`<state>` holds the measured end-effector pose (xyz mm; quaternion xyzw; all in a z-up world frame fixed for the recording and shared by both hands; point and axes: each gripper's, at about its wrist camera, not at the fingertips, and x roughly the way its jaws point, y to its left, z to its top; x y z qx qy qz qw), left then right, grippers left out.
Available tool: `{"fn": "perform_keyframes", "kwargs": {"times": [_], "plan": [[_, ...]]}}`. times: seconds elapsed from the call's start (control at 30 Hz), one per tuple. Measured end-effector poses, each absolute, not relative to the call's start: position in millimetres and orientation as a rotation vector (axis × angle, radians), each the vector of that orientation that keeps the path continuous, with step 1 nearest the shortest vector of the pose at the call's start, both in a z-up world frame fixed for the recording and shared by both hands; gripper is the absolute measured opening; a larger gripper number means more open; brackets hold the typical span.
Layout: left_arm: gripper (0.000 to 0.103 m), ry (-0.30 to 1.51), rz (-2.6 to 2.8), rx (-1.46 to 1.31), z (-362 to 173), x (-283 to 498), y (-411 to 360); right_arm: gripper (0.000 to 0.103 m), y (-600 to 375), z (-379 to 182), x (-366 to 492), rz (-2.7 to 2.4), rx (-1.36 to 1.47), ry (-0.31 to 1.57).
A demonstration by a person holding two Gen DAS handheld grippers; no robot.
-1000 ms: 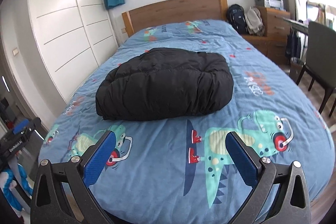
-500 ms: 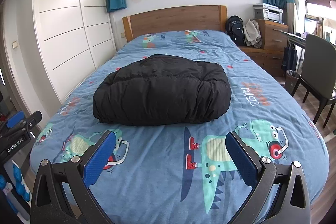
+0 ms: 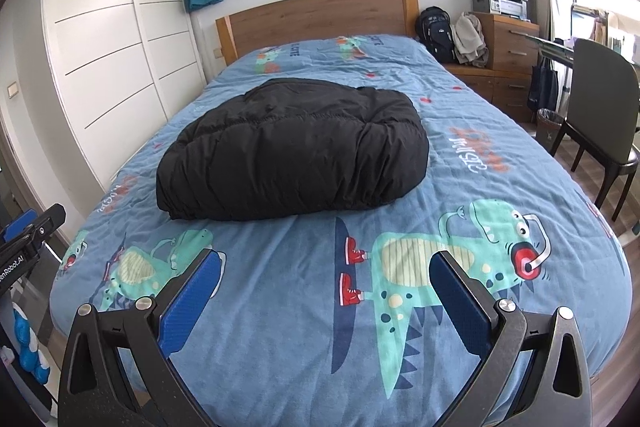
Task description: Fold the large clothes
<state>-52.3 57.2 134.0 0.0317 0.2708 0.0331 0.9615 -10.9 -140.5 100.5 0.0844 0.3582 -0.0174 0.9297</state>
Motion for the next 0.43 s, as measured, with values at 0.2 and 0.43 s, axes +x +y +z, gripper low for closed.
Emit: {"fn": "perform_keyframes", "kwargs": {"times": [0.2, 0.43], "plan": [[0.083, 0.556, 0.067, 0.075, 127.6, -51.5, 55.1, 0.102, -146.3, 92.6, -11.5, -0.05, 0.18, 0.747], [0.083, 0.575, 0.044, 0.066, 124.9, -50.1, 54.6, 0.102, -151.5, 92.1, -15.1, -0.068, 0.178, 0.744]]}}
